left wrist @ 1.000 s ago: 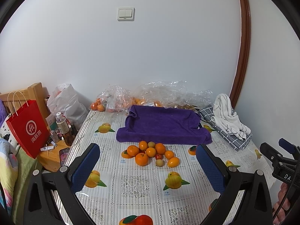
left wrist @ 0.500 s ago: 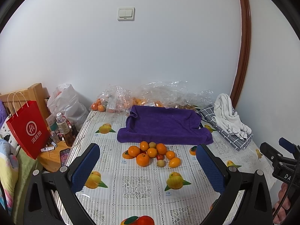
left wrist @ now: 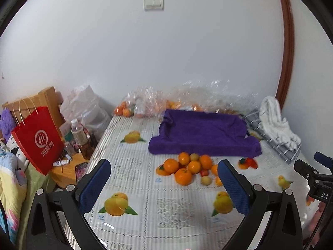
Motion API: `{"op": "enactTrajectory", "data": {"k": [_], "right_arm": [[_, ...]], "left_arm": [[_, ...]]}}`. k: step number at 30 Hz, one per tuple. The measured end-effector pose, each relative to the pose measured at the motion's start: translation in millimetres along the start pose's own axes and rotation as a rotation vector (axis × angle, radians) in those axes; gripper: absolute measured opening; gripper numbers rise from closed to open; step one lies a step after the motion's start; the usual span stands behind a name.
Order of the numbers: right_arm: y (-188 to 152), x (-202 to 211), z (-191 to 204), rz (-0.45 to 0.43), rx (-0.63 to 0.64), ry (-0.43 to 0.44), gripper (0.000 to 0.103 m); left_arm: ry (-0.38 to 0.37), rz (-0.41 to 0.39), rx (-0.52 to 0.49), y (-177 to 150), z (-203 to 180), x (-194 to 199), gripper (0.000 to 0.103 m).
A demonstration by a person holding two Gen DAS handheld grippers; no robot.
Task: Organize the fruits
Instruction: 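Grasp a small oval orange fruit with the right tool while the left tool approaches the pile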
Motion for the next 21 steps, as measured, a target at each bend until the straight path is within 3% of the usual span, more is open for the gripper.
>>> {"op": "enactTrajectory", "data": {"k": [4,10,16,21], "right_arm": [[-6,-42,17,0.059,0.029,0.055,0.099],[-17,-100,41,0.180,0.053,0.097,0.083],[-20,-130,65,0.189,0.097,0.130,0.073],[-20,-150,81,0.213,0.109,0.172,0.058]], "left_arm": [[0.005,0.049,-0.007,-11,13,-34,0.103],[0.025,0.110,-0.011,-27,30,-73,0.103],[0.018,0.142,-0.044,-33,38,-99,0.092],[-0.022,0.192,-0.022,-39,48,-119,0.092]]}}
Point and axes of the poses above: each gripper's, at about its wrist camera, not at the fingertips, and x roughly against the way its jaws point, z to its left, y to its top, the point moved 6 cm from there along -x, roughly the way its jaws point, and after that the axes turned 14 degrees about z, right-handed, at the moved point
